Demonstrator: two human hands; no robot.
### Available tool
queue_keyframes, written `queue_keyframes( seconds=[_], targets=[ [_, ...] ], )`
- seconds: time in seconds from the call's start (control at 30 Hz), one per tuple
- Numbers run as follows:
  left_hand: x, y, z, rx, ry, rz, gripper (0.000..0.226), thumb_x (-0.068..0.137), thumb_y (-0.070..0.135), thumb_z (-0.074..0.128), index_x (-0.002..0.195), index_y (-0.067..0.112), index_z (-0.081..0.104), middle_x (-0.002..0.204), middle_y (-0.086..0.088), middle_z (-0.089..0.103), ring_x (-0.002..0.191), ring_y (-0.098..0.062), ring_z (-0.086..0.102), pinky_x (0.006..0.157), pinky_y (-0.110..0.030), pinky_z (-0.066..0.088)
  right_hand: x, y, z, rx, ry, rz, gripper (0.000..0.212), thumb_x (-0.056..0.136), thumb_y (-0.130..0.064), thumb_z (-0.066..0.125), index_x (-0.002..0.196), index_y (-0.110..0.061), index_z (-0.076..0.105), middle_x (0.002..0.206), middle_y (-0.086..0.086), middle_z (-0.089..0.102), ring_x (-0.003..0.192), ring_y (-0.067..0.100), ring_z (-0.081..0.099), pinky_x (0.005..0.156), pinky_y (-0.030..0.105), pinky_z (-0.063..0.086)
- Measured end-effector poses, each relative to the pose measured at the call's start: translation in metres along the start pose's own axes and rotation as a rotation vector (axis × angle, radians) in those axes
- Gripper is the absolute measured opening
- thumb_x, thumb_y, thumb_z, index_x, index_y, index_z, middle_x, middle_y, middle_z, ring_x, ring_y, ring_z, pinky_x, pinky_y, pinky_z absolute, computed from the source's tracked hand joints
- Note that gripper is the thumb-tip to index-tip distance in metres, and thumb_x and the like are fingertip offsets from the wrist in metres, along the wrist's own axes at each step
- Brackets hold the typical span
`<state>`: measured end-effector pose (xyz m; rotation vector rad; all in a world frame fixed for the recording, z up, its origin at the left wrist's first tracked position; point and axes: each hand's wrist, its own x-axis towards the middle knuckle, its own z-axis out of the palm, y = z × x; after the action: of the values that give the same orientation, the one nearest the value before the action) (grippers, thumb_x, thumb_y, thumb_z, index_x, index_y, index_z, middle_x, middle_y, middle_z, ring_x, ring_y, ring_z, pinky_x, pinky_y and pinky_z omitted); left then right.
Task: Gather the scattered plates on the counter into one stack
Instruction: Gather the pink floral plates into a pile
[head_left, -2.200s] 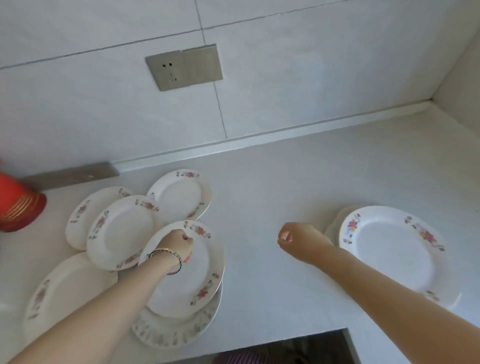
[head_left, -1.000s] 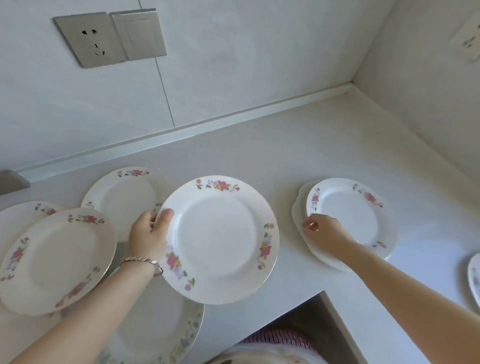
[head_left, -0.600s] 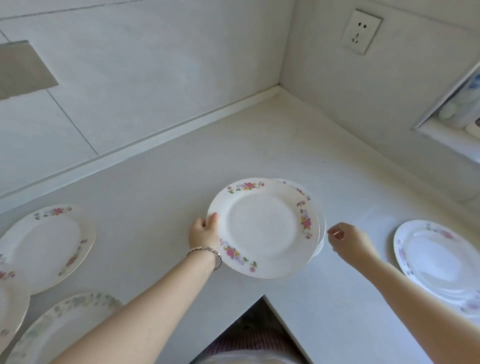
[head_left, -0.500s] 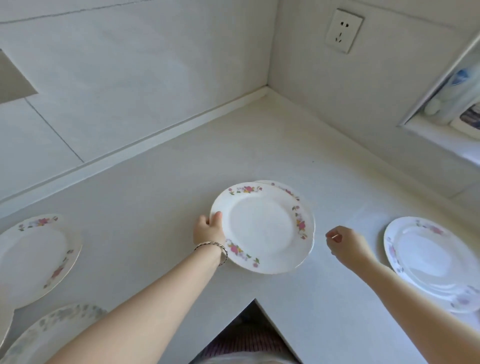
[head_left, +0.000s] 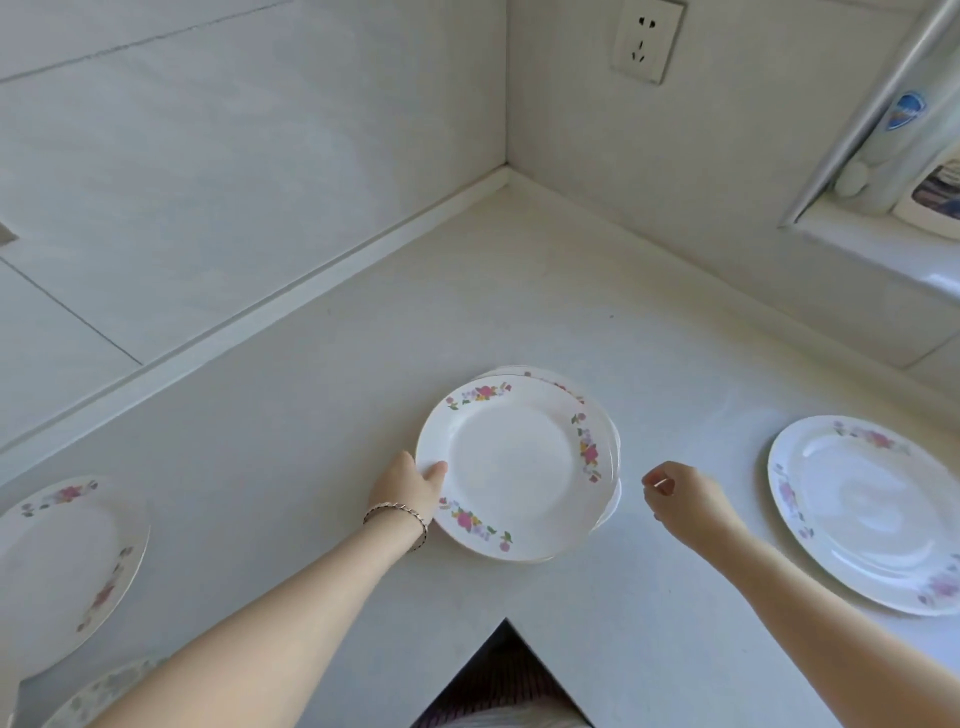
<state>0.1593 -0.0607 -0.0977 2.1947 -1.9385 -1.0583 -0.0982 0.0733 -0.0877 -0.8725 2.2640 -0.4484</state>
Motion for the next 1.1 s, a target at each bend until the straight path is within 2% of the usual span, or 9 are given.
queue_keyframes(
  seconds=[0.17, 0.33, 0.53, 0.6, 0.7, 0.83, 0.9, 1.0, 1.1],
  targets=[
    [0.003, 0.012, -0.008, 0.246, -0.028, 0.079, 0.045, 0.093, 0.043, 0.04, 0.113, 0.004, 0.053, 0.108, -0.014, 0.064, 0.098, -0.032, 0.062, 0.074, -0.03, 0.042, 0.0, -0.008, 0.002, -0.047, -0.019, -0.005, 0.018, 0.088, -0.015, 0.047, 0.099, -0.016, 0.061, 0.083, 0.004, 0.062, 0.079, 0.026, 0.066, 0.06, 0.025, 0.046],
    [0.004, 0.024, -0.006, 0.294, -0.206, 0.053, 0.049, 0.092, 0.052, 0.033, 0.099, 0.011, 0.059, 0.076, -0.005, 0.062, 0.075, -0.026, 0.058, 0.064, -0.027, 0.044, -0.003, -0.013, -0.001, -0.083, 0.0, -0.012, 0.024, 0.088, -0.016, 0.047, 0.106, -0.013, 0.063, 0.083, 0.002, 0.062, 0.078, 0.025, 0.066, 0.065, 0.03, 0.051],
    [0.0, 0.015, -0.001, 0.415, -0.195, 0.074, 0.056, 0.091, 0.056, 0.031, 0.107, 0.013, 0.063, 0.069, -0.001, 0.055, 0.076, -0.023, 0.056, 0.066, -0.026, 0.04, -0.012, -0.028, 0.0, -0.113, 0.032, -0.062, 0.024, 0.089, -0.017, 0.048, 0.107, -0.014, 0.063, 0.077, -0.005, 0.058, 0.064, 0.019, 0.058, 0.065, 0.03, 0.05],
    [-0.004, 0.012, -0.004, 0.424, -0.168, 0.097, 0.056, 0.094, 0.053, 0.027, 0.108, 0.012, 0.061, 0.078, -0.003, 0.059, 0.079, -0.024, 0.056, 0.069, -0.026, 0.04, -0.016, -0.041, 0.003, -0.137, 0.028, -0.118, 0.024, 0.089, -0.017, 0.048, 0.107, -0.015, 0.063, 0.081, -0.004, 0.06, 0.065, 0.019, 0.056, 0.064, 0.029, 0.049],
    [-0.007, -0.008, -0.013, 0.237, -0.181, 0.071, 0.05, 0.098, 0.043, 0.022, 0.104, 0.008, 0.057, 0.084, -0.009, 0.059, 0.077, -0.026, 0.058, 0.069, -0.027, 0.041, -0.026, -0.07, 0.015, -0.19, -0.04, -0.224, 0.025, 0.09, -0.018, 0.047, 0.109, -0.016, 0.062, 0.088, -0.004, 0.059, 0.075, 0.019, 0.055, 0.064, 0.025, 0.043],
    [-0.011, -0.067, -0.039, -0.352, -0.251, -0.196, 0.028, 0.093, 0.02, 0.036, 0.072, 0.009, 0.049, 0.064, -0.006, 0.053, 0.05, -0.018, 0.054, 0.049, -0.02, 0.033, -0.04, -0.117, 0.051, -0.322, -0.22, -0.372, 0.022, 0.09, -0.023, 0.048, 0.108, -0.021, 0.061, 0.09, -0.008, 0.06, 0.071, 0.012, 0.056, 0.066, 0.026, 0.048],
    [-0.018, -0.107, -0.058, -0.466, -0.235, -0.314, 0.026, 0.091, 0.014, 0.04, 0.065, 0.012, 0.046, 0.062, -0.005, 0.054, 0.05, -0.017, 0.053, 0.05, -0.019, 0.033, -0.049, -0.141, 0.079, -0.394, -0.316, -0.452, 0.019, 0.09, -0.023, 0.047, 0.101, -0.023, 0.062, 0.09, -0.005, 0.06, 0.078, 0.015, 0.054, 0.077, 0.028, 0.048],
    [-0.033, -0.174, -0.088, -0.561, -0.117, -0.438, 0.025, 0.088, 0.008, 0.042, 0.063, 0.012, 0.045, 0.058, -0.005, 0.054, 0.042, -0.014, 0.053, 0.048, -0.018, 0.034, -0.068, -0.178, 0.126, -0.534, -0.436, -0.565, 0.022, 0.087, -0.02, 0.042, 0.069, -0.03, 0.05, 0.072, -0.008, 0.048, 0.075, 0.018, 0.046, 0.07, 0.022, 0.043],
    [-0.056, -0.245, -0.115, -0.68, -0.009, -0.561, 0.027, 0.088, 0.004, 0.04, 0.063, 0.012, 0.043, 0.057, -0.006, 0.051, 0.023, -0.007, 0.046, 0.044, -0.017, 0.03, -0.094, -0.216, 0.171, -0.545, -0.516, -0.652, 0.013, 0.087, -0.024, 0.047, 0.082, -0.031, 0.057, 0.094, -0.006, 0.063, 0.091, 0.018, 0.059, 0.085, 0.03, 0.05]
  ],
)
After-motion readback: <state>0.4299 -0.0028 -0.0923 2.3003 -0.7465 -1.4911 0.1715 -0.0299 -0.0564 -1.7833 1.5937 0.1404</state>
